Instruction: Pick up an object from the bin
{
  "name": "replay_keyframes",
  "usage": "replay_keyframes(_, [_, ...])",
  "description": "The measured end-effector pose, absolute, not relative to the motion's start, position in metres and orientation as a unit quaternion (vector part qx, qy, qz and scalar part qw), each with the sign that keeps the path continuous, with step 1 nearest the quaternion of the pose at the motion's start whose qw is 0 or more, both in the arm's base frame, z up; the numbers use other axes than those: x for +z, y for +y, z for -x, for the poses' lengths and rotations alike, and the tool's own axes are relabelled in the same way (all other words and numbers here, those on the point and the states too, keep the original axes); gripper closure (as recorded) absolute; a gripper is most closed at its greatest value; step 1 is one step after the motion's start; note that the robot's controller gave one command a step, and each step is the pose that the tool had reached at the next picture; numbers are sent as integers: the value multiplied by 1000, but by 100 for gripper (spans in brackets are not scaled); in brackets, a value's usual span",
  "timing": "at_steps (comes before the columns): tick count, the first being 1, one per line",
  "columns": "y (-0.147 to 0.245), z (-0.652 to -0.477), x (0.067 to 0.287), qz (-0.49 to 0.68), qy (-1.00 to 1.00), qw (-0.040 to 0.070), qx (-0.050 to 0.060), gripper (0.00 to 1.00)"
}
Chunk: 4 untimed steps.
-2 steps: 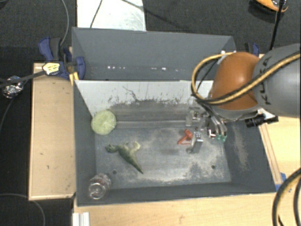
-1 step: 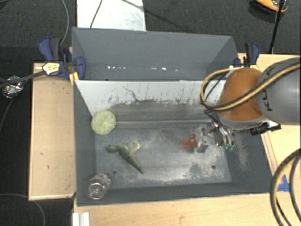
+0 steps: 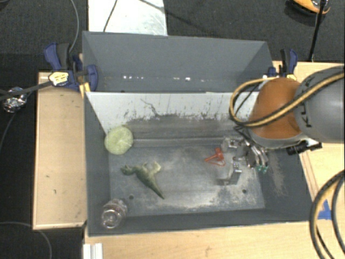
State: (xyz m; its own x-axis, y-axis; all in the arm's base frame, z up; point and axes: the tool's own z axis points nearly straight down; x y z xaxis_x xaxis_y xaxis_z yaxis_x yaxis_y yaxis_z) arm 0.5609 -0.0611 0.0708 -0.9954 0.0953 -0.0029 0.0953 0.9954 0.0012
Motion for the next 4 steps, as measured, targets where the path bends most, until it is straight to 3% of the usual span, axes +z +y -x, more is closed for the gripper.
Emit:
replay_keyframes(3, [-43, -571, 71, -135, 991, 4, 1, 0])
replay_keyframes(4, [-28, -574, 72, -146, 989, 5, 2, 100])
